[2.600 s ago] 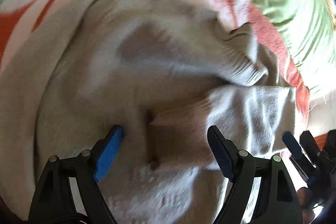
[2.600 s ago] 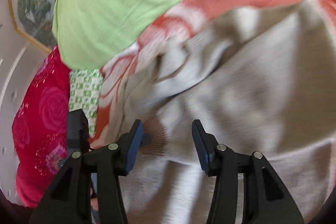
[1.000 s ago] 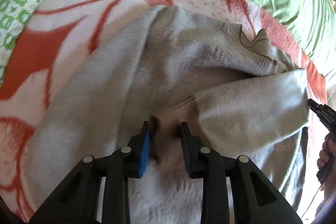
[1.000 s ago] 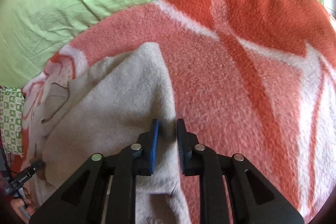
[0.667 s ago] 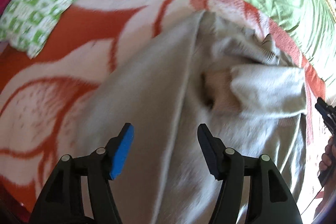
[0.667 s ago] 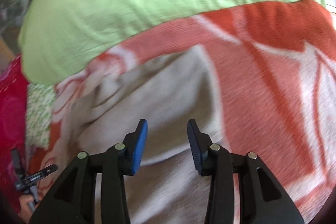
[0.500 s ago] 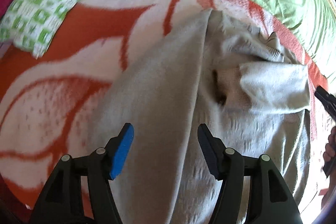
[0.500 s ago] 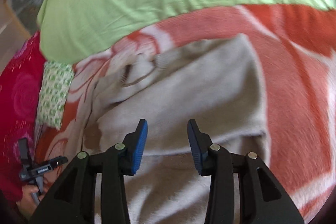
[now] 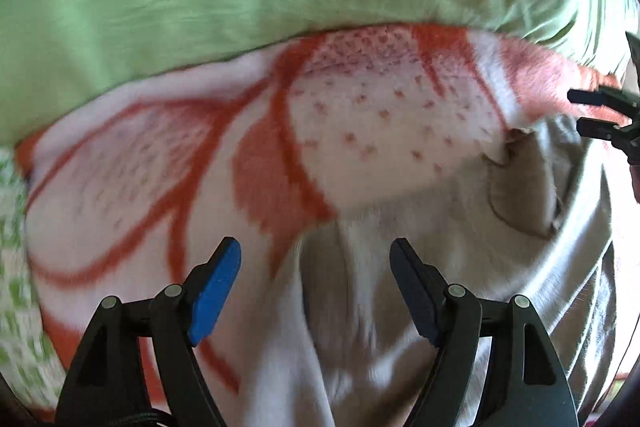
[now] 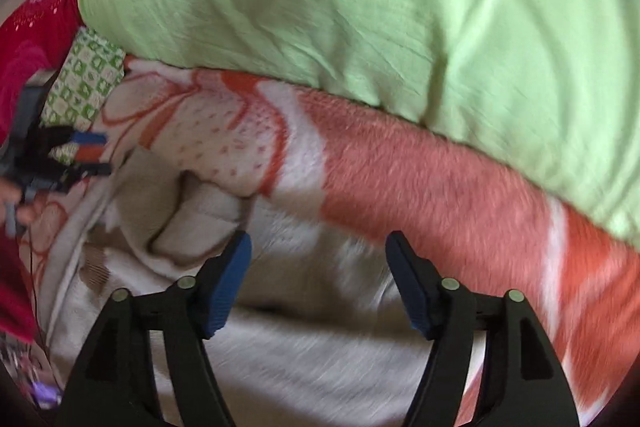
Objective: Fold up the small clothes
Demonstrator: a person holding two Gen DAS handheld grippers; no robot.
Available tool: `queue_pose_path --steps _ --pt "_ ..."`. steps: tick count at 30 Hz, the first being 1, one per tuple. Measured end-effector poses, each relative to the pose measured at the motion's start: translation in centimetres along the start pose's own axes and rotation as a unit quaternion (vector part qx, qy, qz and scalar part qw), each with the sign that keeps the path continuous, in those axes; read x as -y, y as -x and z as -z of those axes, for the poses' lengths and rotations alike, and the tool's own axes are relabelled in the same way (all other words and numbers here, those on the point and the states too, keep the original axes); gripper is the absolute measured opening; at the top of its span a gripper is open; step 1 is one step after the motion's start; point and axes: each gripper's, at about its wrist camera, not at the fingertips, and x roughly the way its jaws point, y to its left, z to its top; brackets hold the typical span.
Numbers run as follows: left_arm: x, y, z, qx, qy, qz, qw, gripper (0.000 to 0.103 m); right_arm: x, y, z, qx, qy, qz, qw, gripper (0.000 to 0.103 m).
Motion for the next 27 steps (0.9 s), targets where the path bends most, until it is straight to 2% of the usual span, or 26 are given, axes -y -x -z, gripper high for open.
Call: queue_pose_path --steps 3,5,6,7,8,9,10,11,14,15,17,19,23,25,27 --pt "0.8 -2.4 -1.3 -0.037 -0.034 0.033 0.9982 0.077 0.4 -2.1 -0.4 -0.035 0.033 -0.028 0.998 0.071" --pt "1.5 -3.0 -1.2 -0.04 -0.063 0.033 0.9966 0.077 0.4 -3.6 0.0 -0.066 0.057 -0.047 0.995 0.071" --pt "1.8 -3.2 -1.0 -0.04 -0.077 0.034 0.9956 0.073 0.3 -4.0 0.4 -0.075 0.067 -0.054 0.993 0.071" --pt "2.0 -3.2 -0.8 -0.037 -0.09 0.038 0.9945 0.054 0.1 -4.4 0.9 -0.083 0.082 -0.055 0.992 0.064" --pt "2.1 -3.2 -0.6 -0.034 -0.096 0.038 0.994 0.043 -0.1 -4.7 1.2 -0.087 0.09 -0.048 0.991 0.041" --pt "2.1 -3.0 -0.4 -0.031 -0.1 0.042 0.9936 0.014 -0.1 -4.9 1.4 -0.091 0.093 -0.037 0.991 0.032" --pt "2.0 -2.6 -0.2 -0.026 -0.099 0.054 0.9933 0.012 0.2 -4.9 1.7 -0.088 0.084 -0.038 0.992 0.015" --pt "2.1 -2.0 0.0 -0.016 -0.1 0.048 0.9937 0.011 0.4 -4.5 1.7 -0.08 0.073 -0.045 0.993 0.008" --pt "1.7 0.8 0.6 0.03 -0.084 0.028 0.9956 0.01 1.2 -2.0 1.3 -0.028 0.039 -0.047 0.998 0.007" --pt "0.9 1.2 0.7 0.044 -0.061 0.022 0.9969 0.01 2.0 -0.8 1.0 0.001 0.006 -0.048 0.999 0.007" --pt "-1.3 0.1 0.4 0.043 -0.013 -0.011 0.9989 0.01 3.0 -0.5 1.0 0.023 -0.032 -0.043 0.998 0.006" --pt "-3.0 -1.1 0.4 0.041 0.03 -0.005 0.9987 0.01 2.8 -2.0 1.7 0.013 -0.037 -0.002 0.999 0.006" --pt "-2.5 -1.2 1.2 0.058 0.047 -0.033 0.9966 0.01 2.4 -4.0 2.9 0.014 -0.086 0.029 0.996 0.006" --pt "-1.4 -0.7 2.7 0.06 0.064 -0.029 0.9957 0.016 1.4 -4.1 2.7 0.018 -0.087 0.047 0.995 0.01" --pt "-1.0 0.6 3.9 0.062 0.074 -0.032 0.9948 0.025 0.0 -3.9 2.3 0.024 -0.087 0.059 0.994 0.018"
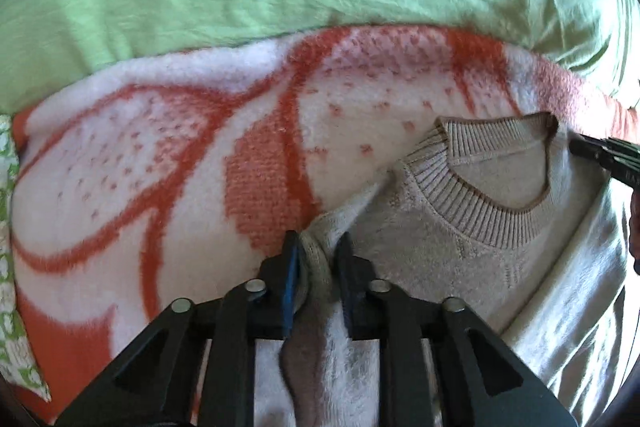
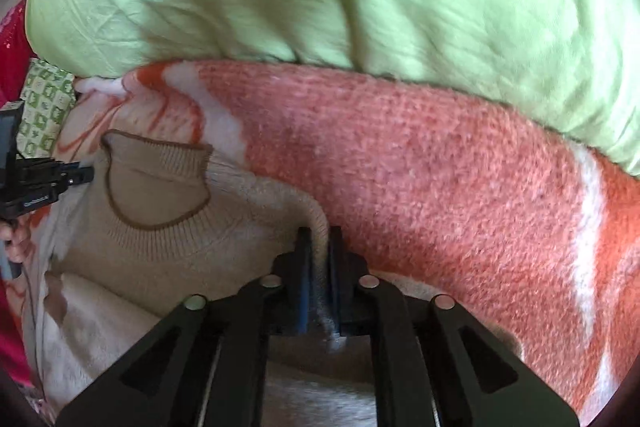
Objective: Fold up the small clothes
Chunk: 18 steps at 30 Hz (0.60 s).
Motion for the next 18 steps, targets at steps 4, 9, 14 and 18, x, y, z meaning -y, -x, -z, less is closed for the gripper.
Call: queue_pose_path --steps 4,9,14,18 --pt "-2.4 4.9 1.7 0.002 0.042 0.0 0.9991 0.043 -2.0 3.9 0.0 0.04 -0.03 -0.008 0.999 0.042" --pt "-5.2 10.6 9.5 0.012 0.103 0.022 0.9944 0.055 -6.9 8.4 4.0 0.06 -0.049 -0.085 0.993 0.049" --pt "-6.2 14.8 20.1 -0.021 0.158 0.033 0.9866 0.056 -10.6 10.0 10.1 0.03 -0.061 -0.14 0.988 0.049" --pt "-4.6 17.1 28.0 -0.057 0.146 0.045 0.9867 0.061 -13.9 10.3 14.9 0.001 -0.068 -0.167 0.984 0.049"
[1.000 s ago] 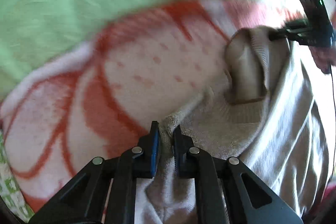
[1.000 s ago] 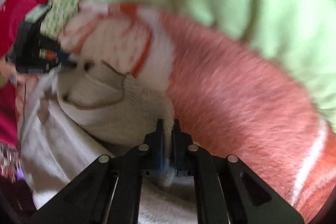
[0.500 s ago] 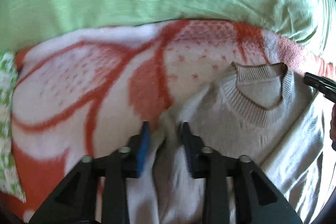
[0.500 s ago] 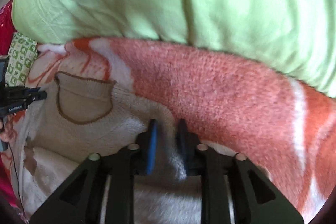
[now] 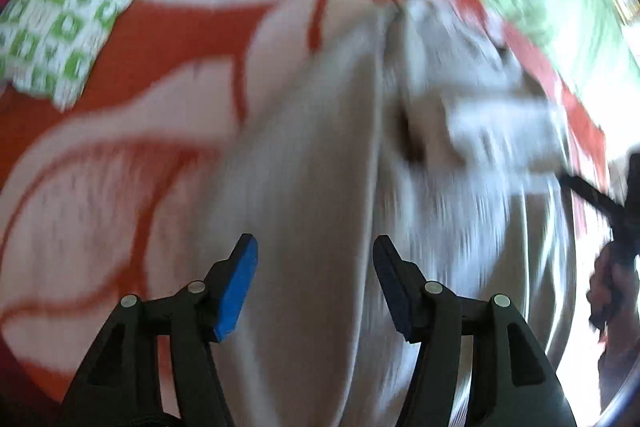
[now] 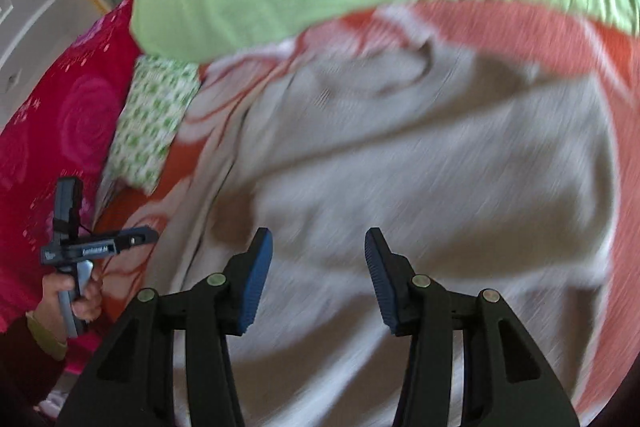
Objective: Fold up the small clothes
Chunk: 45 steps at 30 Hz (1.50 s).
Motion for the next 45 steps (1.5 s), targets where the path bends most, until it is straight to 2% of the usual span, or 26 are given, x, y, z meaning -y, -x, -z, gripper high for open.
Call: queue_pose_path --steps 4,7,8,9,10,12,14,15,16,20,24,27,30,32,36,37,38,39,42,44,45 --pt "1.8 1.3 7.1 -0.038 -0.052 0.001 0.9979 0.071 -2.5 -0.7 3.4 -0.018 -0.004 -0.017 1.0 0.049" --pt "2.7 0.4 10.4 -0.062 -0.081 -0.018 0.9946 0.068 -4.1 -0.8 5.2 -0.025 -0.01 -0.026 0.999 0.049" --pt "2.8 -0.2 11.2 -0.073 -0.087 -0.029 0.9931 0.064 -4.4 -0.8 5.6 -0.026 -0.011 -0.025 0.999 0.049" --pt "2.7 -0.8 11.8 -0.082 -0.089 -0.029 0.9923 0.05 -4.7 -0.8 6.0 -0.027 -0.013 -0.025 0.999 0.049" --pt "2.4 -1.4 12.3 -0.093 -0.086 -0.026 0.9915 0.043 -4.8 -0.8 6.2 -0.028 -0.016 -0.027 0.999 0.049" --pt "1.7 -2.0 12.8 -0.093 -0.078 -0.023 0.9924 0.041 -5.1 -0.4 6.8 -0.026 -0.027 -0.027 0.999 0.049" --pt "1.1 -1.6 13.0 -0.085 -0.07 -0.014 0.9938 0.022 -5.4 0.3 7.3 -0.016 -0.031 -0.022 0.999 0.049" --pt "0.7 -1.3 13.0 -0.085 -0.066 -0.015 0.9941 0.003 -5.4 0.7 7.5 -0.011 -0.03 -0.022 0.999 0.049" --pt "0.5 -0.6 12.8 -0.08 -0.062 -0.009 0.9948 0.001 -5.5 1.3 7.7 -0.002 -0.03 -0.02 0.999 0.049" --pt "1.8 3.5 10.7 -0.03 -0.058 0.047 0.9967 0.001 -4.9 3.3 8.0 0.021 -0.031 -0.013 0.999 0.049" --pt "6.7 7.3 6.3 0.021 -0.07 0.135 0.9881 0.001 -3.2 5.0 8.3 0.041 -0.052 0.004 0.998 0.049" --pt "12.4 6.6 2.3 0.032 -0.086 0.19 0.9775 0.001 -1.4 6.2 8.3 0.054 -0.076 0.019 0.995 0.049" --pt "17.3 4.1 0.3 0.039 -0.11 0.21 0.9707 0.001 0.6 7.0 8.5 0.064 -0.1 0.036 0.992 0.049" --pt "20.3 0.6 -0.4 0.026 -0.124 0.206 0.9704 0.002 1.8 7.2 8.8 0.065 -0.114 0.046 0.99 0.049" --pt "21.5 -5.0 -0.4 -0.025 -0.13 0.174 0.9758 0.003 3.5 7.3 9.7 0.057 -0.134 0.052 0.988 0.049" --pt "21.3 -5.8 -0.2 -0.042 -0.127 0.17 0.9762 0.008 3.6 7.3 9.9 0.054 -0.135 0.052 0.988 0.049" --pt "20.9 -5.8 0.1 -0.05 -0.125 0.174 0.9755 0.011 3.7 7.3 10.1 0.052 -0.136 0.051 0.988 0.049" --pt "20.2 -5.3 0.5 -0.05 -0.125 0.182 0.974 0.019 3.7 7.2 10.2 0.05 -0.135 0.047 0.988 0.049" --pt "17.9 -3.0 1.7 -0.032 -0.128 0.187 0.9734 0.037 3.6 6.8 10.5 0.039 -0.133 0.035 0.99 0.049" --pt "15.1 -1.1 2.7 -0.007 -0.126 0.164 0.9783 0.046 3.1 6.4 10.5 0.032 -0.127 0.025 0.991 0.049" --pt "13.2 -0.5 3.2 0.005 -0.124 0.134 0.9831 0.053 2.7 6.2 10.4 0.028 -0.12 0.024 0.992 0.049"
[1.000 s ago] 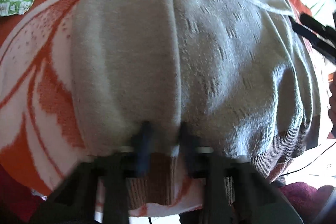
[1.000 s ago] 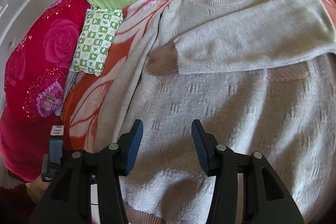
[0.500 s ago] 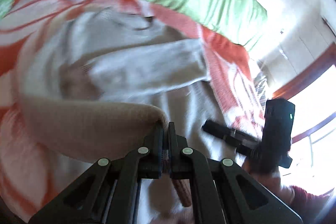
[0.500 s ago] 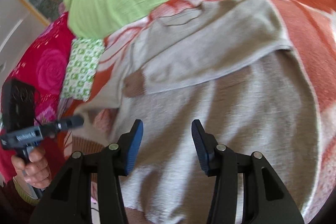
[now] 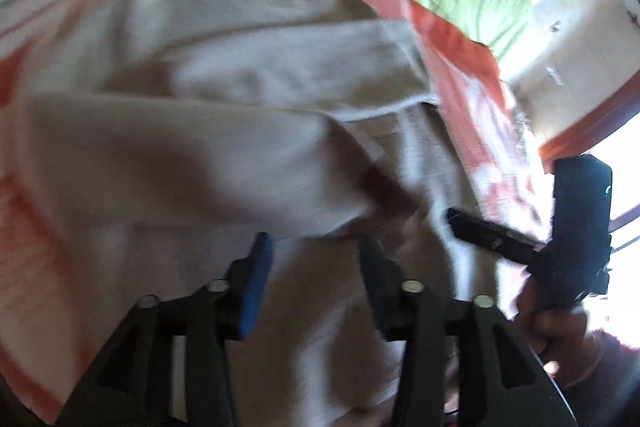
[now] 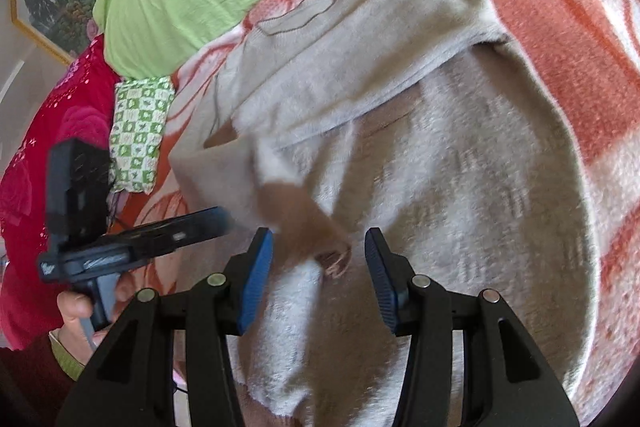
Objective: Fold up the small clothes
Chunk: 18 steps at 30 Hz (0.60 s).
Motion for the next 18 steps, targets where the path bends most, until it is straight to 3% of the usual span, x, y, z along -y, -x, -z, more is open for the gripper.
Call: queue_pose_path --steps 2,5,6,8,11,15,17,18 --pt "-2.4 0.6 0.8 0.011 0.006 -0.073 0.9972 0.055 -1.2 -0.6 0.1 -0.015 0.022 -0.003 1.0 0.049" --pt "-6.6 0.3 1.2 0.0 0.054 -0.124 0.9909 0.055 -1.8 -2.0 0.0 -0.041 -0.006 -0.051 0.998 0.049" --pt "-7.8 0.3 1.2 0.003 0.069 -0.131 0.989 0.055 -2.0 -2.3 -0.2 -0.041 -0.007 -0.044 0.998 0.049" --pt "-9.1 -0.1 1.0 0.002 0.08 -0.151 0.9853 0.055 -2.8 -2.9 -0.8 -0.027 0.027 0.045 0.998 0.049" --pt "-9.7 -0.8 0.9 0.004 0.076 -0.178 0.9812 0.055 -1.8 -4.3 -1.5 -0.047 0.041 0.132 0.989 0.049" --pt "-10.1 -2.1 0.7 0.004 0.072 -0.191 0.9789 0.058 1.5 -5.8 -2.0 -0.055 -0.025 0.11 0.992 0.049" --pt "-9.8 -2.8 0.3 0.01 0.07 -0.2 0.9772 0.061 2.1 -6.8 -2.4 -0.048 -0.056 0.045 0.996 0.049" --pt "-9.8 -3.0 0.0 0.012 0.07 -0.207 0.9757 0.061 1.6 -7.2 -2.6 -0.051 -0.056 0.024 0.997 0.043"
